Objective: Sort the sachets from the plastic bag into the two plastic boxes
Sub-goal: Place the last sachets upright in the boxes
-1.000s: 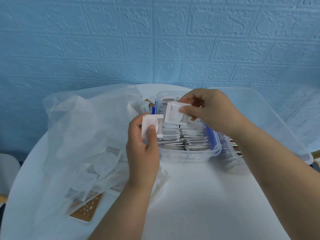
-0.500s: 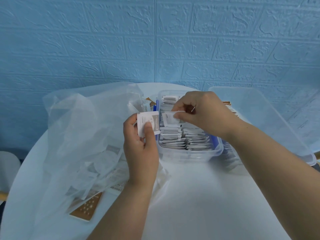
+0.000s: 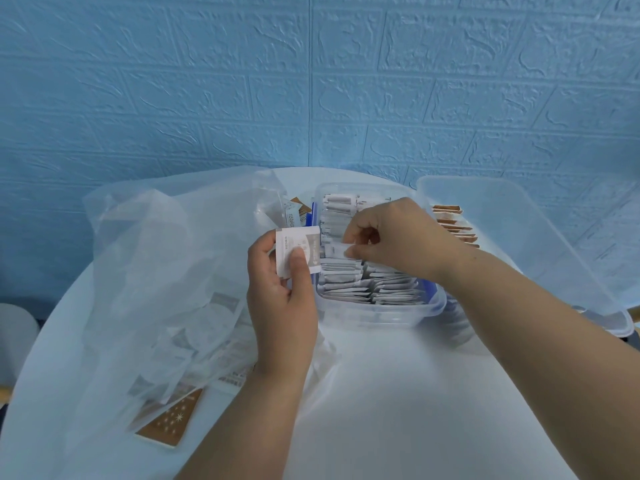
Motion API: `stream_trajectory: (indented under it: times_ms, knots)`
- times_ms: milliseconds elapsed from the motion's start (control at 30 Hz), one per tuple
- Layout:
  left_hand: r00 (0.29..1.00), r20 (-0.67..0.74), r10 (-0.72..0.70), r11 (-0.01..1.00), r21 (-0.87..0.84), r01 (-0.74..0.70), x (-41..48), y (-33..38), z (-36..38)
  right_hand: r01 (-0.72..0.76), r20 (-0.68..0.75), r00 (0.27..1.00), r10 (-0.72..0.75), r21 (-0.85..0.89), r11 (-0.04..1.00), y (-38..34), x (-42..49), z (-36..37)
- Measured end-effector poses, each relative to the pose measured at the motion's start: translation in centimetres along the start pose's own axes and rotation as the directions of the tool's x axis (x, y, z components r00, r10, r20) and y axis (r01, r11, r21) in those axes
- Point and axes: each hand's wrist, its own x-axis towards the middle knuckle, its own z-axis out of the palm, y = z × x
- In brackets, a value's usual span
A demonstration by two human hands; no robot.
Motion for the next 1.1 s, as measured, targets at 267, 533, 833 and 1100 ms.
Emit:
stream_trajectory:
  times_ms: [267,533,833,1100]
  knots:
    - [1.0,0.009,0.0,1.0,0.004,0.0,0.0,0.0,0.0,-0.042,0.029,0.999,0.042,0.007,0.999,0.0,0.5,0.8]
    - [1.0,0.015,0.005,1.0,0.003,-0.005,0.0,-0.1,0.1,-0.03,0.042,0.999,0.027,0.055,0.998,0.5,0.4,0.0]
    - [1.0,0.015,0.001,0.999,0.034,-0.002,0.1,-0.6,0.0,-0.101,0.087,0.992,0.094,0.072,0.992,0.4,0.9,1.0]
    - [0.998,0.052,-0.018,0.998,0.058,0.015,0.2,-0.7,-0.1,-0.132,0.055,0.991,0.124,0.195,0.972,0.6,0.7,0.6]
